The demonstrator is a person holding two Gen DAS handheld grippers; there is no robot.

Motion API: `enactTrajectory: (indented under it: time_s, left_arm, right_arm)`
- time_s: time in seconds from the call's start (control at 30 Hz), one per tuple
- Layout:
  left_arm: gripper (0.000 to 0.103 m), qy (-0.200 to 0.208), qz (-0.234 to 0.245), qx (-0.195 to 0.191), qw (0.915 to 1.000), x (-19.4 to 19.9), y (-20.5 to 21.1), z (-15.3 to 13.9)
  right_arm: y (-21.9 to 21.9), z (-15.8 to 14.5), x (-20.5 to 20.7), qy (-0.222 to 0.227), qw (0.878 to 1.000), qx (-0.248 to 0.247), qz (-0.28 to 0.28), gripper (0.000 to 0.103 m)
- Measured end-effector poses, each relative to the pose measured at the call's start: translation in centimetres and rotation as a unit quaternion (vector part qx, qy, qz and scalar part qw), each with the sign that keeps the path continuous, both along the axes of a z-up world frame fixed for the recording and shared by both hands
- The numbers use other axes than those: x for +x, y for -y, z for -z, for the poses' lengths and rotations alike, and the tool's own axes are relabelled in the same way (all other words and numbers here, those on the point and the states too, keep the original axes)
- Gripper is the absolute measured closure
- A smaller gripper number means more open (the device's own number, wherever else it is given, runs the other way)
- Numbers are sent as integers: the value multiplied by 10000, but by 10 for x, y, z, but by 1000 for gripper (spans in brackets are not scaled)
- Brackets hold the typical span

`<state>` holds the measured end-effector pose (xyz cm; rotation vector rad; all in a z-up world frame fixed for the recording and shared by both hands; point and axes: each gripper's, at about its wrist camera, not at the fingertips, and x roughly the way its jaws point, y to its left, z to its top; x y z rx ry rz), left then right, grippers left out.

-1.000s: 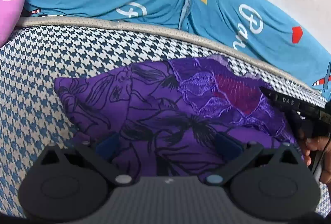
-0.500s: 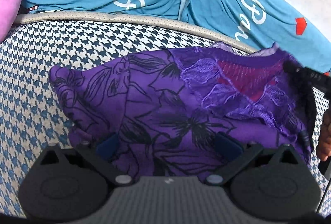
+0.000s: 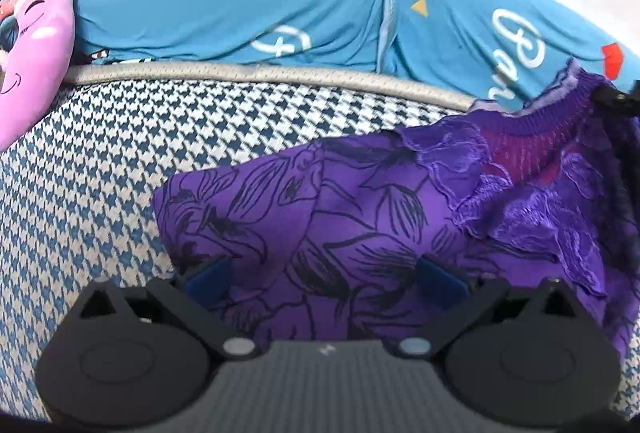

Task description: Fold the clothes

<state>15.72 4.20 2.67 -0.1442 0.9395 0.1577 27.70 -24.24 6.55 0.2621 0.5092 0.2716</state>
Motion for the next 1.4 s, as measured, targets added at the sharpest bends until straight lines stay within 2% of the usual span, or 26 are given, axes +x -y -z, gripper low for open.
enactTrajectory:
  time_s: [0.17,0.3,0.47,0.63,0.93,1.17,1.3,1.33,1.37,1.4]
  left_arm:
    - [0,103,-30,-48,9999,-1,0,-7]
    - [0,304,104,-235,9992,-9,2,-20]
    - [0,449,680,-662,9945,-23,11,-35]
    - [0,618,1296,-809,9863,-38,27,-47]
    - [0,550,1776,-401,9817,-56,47,-40]
    - [0,384,2100,185,9768,-64,54,-29]
    - [0,185,2154,298,9759,-63,51,-20]
    - [0,155,2102,305,9771,-62,50,-19]
    - [0,137,2020,301,9788,-60,48,-19]
    - [1,133,1930,274,9807,-58,45,-19]
  right_arm:
    - [18,-9,-21,-70,9998,-187,85,74]
    - [37,-17,-43,-236,9991,-241,237,68]
    - [48,-11,-72,-670,9968,-217,375,61]
    - [51,8,-105,-1203,9913,-275,448,60]
    - [44,31,-135,-1731,9848,18,154,52]
    - [36,57,-126,-2228,9739,425,55,50]
    - [31,69,-118,-2384,9690,652,69,50]
    - [30,70,-117,-2348,9697,671,78,51]
    - [29,72,-116,-2313,9704,690,88,57]
    - [27,73,-115,-2264,9714,705,80,68]
